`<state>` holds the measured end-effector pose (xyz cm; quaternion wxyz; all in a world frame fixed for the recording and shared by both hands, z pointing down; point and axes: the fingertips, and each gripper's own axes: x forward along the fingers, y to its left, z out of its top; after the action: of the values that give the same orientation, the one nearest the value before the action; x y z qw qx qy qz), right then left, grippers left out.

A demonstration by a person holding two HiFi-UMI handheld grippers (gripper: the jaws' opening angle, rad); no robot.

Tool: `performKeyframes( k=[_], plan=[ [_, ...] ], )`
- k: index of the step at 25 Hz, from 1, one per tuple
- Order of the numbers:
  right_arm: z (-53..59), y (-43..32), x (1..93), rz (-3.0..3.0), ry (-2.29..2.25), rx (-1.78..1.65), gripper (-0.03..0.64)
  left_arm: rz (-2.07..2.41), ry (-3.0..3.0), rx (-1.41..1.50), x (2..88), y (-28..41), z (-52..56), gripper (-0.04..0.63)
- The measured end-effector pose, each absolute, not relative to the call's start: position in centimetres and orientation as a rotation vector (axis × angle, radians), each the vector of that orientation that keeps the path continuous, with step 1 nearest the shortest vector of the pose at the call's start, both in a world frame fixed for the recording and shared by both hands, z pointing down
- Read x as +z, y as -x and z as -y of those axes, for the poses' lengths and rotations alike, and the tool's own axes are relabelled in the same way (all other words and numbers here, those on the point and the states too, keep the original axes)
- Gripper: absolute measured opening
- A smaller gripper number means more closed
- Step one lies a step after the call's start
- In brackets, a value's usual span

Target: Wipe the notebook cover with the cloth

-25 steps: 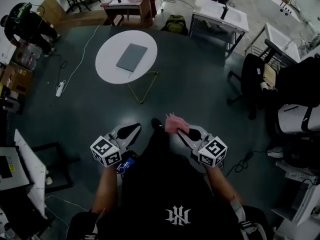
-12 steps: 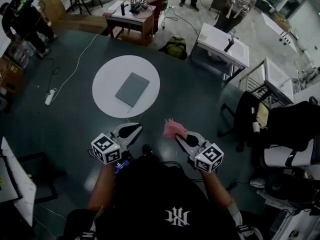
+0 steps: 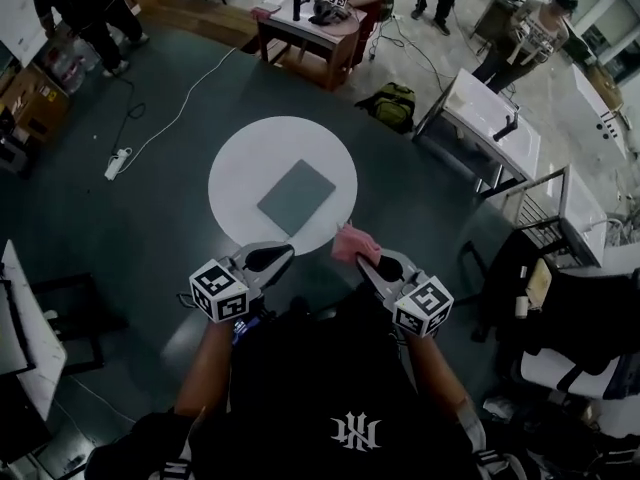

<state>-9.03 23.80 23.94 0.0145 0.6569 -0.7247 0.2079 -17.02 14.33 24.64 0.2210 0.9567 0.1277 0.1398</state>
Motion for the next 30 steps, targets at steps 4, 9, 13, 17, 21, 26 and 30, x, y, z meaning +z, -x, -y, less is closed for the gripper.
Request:
performKeyframes(
  k=[4, 9, 13, 17, 21, 26, 30],
  plan=[
    [-19.1, 6.1, 24.9, 2.346, -1.923, 0.665, 0.017, -0.247, -2.647, 0.398, 25.6, 15.3, -10.9, 0.005],
    [-12.9, 2.3, 26.4, 2.489, -1.702, 0.664, 0.016, 0.013, -2.615, 0.394, 27.2, 13.2, -6.0, 0.006],
    [-8.7, -2.3, 26.9, 2.592, -1.515, 0.674, 0.016, 0.229, -2.571, 0.394, 27.9, 10.3, -3.0, 0.006],
    [-5.2, -6.1, 27.1, 2.667, -1.349, 0.689, 0.015, 0.393, -2.525, 0.422, 28.4, 7.6, -0.9, 0.009],
    [-2.2, -7.6, 28.4, 2.714, -1.19, 0.72, 0.016, 0.514, -2.452, 0.465, 29.5, 6.5, 0.3, 0.025],
    [1.1, -7.0, 29.5, 2.765, -0.99, 0.756, 0.017, 0.662, -2.332, 0.562, 31.4, 7.5, 0.7, 0.029],
    [2.9, -5.9, 30.9, 2.796, -0.855, 0.751, 0.015, 0.726, -2.289, 0.586, 33.0, 7.7, 1.9, 0.038]
  ],
)
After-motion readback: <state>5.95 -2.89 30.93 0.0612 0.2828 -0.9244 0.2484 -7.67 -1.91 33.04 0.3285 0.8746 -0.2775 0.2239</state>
